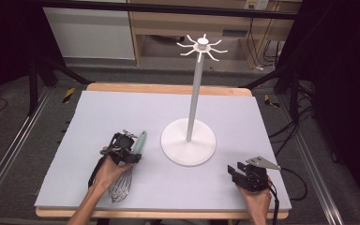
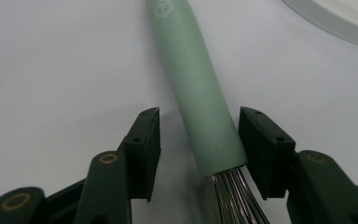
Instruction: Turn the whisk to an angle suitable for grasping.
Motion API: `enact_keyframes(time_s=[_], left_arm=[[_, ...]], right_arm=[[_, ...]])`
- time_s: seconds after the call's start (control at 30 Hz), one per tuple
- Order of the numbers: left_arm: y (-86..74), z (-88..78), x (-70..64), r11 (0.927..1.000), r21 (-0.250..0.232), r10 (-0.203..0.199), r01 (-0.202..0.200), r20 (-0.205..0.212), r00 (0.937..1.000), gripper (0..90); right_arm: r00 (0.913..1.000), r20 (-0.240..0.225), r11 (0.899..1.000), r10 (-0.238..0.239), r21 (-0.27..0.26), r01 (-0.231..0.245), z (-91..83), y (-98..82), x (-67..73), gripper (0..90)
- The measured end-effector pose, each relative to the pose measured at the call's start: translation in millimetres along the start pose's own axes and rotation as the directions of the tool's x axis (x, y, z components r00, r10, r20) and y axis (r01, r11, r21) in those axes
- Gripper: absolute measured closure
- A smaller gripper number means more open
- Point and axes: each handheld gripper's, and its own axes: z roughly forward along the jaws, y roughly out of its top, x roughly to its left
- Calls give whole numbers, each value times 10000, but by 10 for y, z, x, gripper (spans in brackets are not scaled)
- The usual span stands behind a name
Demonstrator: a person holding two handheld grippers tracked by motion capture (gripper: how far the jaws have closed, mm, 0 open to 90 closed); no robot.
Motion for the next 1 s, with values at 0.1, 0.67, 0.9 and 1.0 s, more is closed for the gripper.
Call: enact_keyframes(time_s=[0.1, 0.67, 0.9, 1.0], left_arm=[[2, 1, -2, 10000, 3, -36, 36, -23, 10000, 502], [55, 4, -30, 9982, 362, -472, 485, -348, 9983, 614], [45, 2, -32, 9982, 280, -518, 528, -357, 9980, 621], [56, 3, -31, 9981, 354, -501, 514, -371, 9981, 628]], right_arm=[[10000, -3, 10000, -50, -11, 50, 6, 0, -3, 537], [10000, -35, 10000, 11, 12, -11, 5, 0, -17, 542], [10000, -46, 10000, 69, 36, -68, 0, 1, -19, 546], [10000, -53, 10000, 36, 25, -36, 1, 1, -25, 548]])
